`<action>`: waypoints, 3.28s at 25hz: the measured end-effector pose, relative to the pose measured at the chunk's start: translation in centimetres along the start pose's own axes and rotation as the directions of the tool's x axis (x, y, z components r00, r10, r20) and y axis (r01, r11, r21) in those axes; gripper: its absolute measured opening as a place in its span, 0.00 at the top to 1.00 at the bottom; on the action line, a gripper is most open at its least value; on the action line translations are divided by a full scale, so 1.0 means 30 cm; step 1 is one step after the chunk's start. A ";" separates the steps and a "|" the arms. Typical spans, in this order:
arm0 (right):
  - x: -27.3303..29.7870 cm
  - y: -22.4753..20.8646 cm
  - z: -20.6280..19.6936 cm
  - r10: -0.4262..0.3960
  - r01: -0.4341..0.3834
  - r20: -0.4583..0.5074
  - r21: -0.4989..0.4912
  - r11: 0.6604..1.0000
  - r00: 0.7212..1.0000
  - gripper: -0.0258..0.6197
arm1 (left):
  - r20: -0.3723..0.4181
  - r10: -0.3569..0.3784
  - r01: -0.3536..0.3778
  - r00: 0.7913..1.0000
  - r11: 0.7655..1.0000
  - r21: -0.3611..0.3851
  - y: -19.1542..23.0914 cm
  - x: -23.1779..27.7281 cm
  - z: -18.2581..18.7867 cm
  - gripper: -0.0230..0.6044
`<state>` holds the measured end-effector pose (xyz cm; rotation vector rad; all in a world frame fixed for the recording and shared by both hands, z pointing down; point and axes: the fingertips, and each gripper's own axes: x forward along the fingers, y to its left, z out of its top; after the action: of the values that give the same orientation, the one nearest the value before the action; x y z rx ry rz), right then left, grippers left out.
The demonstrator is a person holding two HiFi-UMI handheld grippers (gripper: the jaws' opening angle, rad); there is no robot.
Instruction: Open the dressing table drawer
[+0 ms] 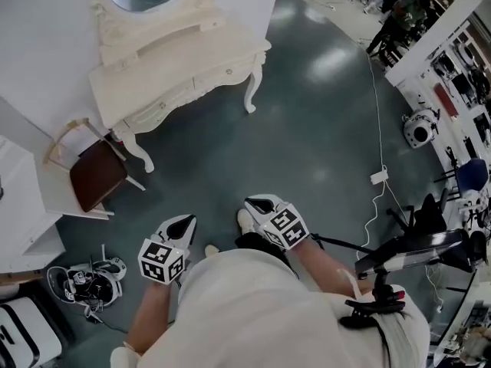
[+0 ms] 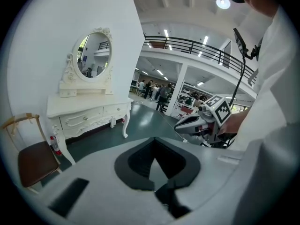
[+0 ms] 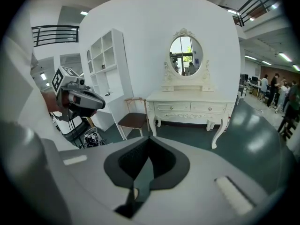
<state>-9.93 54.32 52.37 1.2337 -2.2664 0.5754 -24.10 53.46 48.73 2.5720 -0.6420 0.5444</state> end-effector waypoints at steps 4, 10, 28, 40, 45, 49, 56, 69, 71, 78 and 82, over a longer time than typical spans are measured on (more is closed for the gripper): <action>0.014 -0.110 0.008 -0.002 0.002 0.013 0.008 1.000 1.000 0.88 | -0.011 0.020 -0.020 1.000 1.000 0.003 0.014 0.076 0.031 0.96; 0.052 -0.367 0.053 0.016 -0.017 0.039 0.025 1.000 0.999 0.89 | -0.034 0.070 -0.070 0.997 0.998 -0.001 0.051 0.279 0.151 0.96; 0.294 -1.028 0.252 0.022 -0.023 0.028 0.027 0.999 0.999 0.94 | -0.019 0.100 -0.100 0.995 0.995 -0.011 0.284 0.785 0.549 0.94; 0.684 -1.250 0.656 -0.093 0.092 0.007 0.050 0.994 0.996 0.93 | 0.039 -0.010 0.010 0.999 1.000 0.013 0.820 0.898 0.904 0.96; 0.846 -1.357 0.817 -0.149 0.147 0.021 0.067 0.987 0.989 0.93 | 0.020 -0.029 0.028 0.999 0.999 0.039 1.037 0.914 0.971 0.96; 0.958 -1.447 0.912 -0.169 0.167 0.018 0.078 0.983 0.985 0.92 | 0.023 -0.011 0.011 1.000 1.000 0.013 1.156 0.932 1.008 0.96; 1.174 -1.740 1.051 -0.146 0.145 0.004 0.060 0.988 0.989 0.91 | 0.031 0.091 -0.090 0.995 0.995 -0.038 1.318 1.046 1.119 0.96; 1.594 -2.275 1.289 -0.062 0.062 -0.039 -0.014 0.998 0.997 0.87 | 0.056 0.284 -0.275 0.957 0.952 -0.136 1.546 1.325 1.427 0.96; 1.638 -2.325 1.292 -0.049 0.049 -0.050 -0.010 0.999 0.998 0.86 | 0.055 0.312 -0.301 0.949 0.942 -0.147 1.556 1.348 1.454 0.96; 1.782 -2.465 1.277 -0.033 0.036 -0.091 0.025 0.999 0.995 0.82 | 0.045 0.399 -0.384 0.916 0.903 -0.194 1.600 1.387 1.488 0.96; 1.863 -2.521 1.290 -0.037 0.041 -0.096 0.039 0.998 0.995 0.78 | 0.029 0.430 -0.415 0.902 0.885 -0.212 1.627 1.389 1.480 0.96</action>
<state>20.06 -42.02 64.99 1.2400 -2.1572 0.6547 -3.48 -21.78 46.37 2.2724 -1.2369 0.4881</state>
